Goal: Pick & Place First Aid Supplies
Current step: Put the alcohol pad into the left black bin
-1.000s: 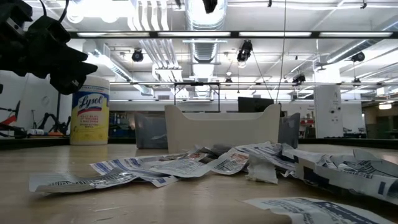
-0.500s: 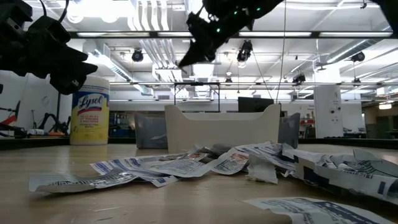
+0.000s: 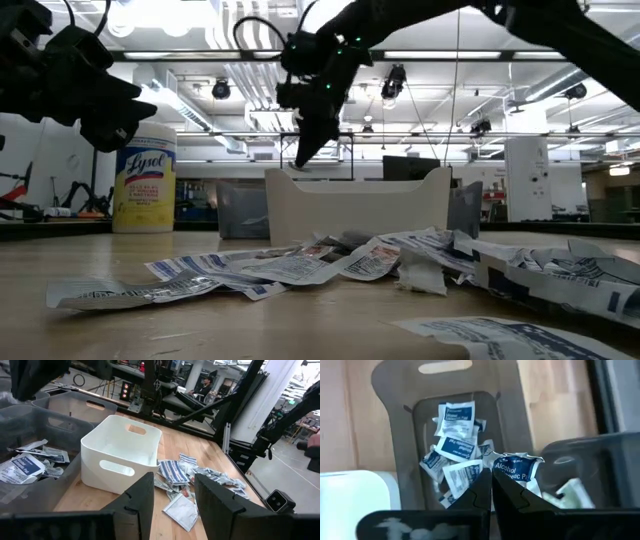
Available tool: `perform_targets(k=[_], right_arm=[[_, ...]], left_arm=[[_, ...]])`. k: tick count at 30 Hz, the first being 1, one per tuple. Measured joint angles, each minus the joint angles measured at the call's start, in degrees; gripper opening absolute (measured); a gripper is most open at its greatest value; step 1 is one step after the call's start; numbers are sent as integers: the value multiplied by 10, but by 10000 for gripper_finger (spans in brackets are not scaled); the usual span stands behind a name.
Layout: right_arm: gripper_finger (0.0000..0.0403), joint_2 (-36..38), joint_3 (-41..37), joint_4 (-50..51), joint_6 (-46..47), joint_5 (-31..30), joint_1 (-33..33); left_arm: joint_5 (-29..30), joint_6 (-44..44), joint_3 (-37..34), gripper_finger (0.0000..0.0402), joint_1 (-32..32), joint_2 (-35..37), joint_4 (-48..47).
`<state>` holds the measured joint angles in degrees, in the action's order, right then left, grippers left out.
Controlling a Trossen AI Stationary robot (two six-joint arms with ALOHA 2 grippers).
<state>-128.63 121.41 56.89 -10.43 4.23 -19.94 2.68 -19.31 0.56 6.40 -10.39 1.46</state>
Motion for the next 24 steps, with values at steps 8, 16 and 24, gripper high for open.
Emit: perform_targets(k=[8,16,24], right_arm=[[8,-51,26,33,20,12,0],[8,-62,1,25,35,34,1],[9,-78,-1,24,41,34,1]], left_arm=[[0,0,0,136,0,0,0],[0,0,0,136,0,0,0],[0,0,0,136,0,0,0]])
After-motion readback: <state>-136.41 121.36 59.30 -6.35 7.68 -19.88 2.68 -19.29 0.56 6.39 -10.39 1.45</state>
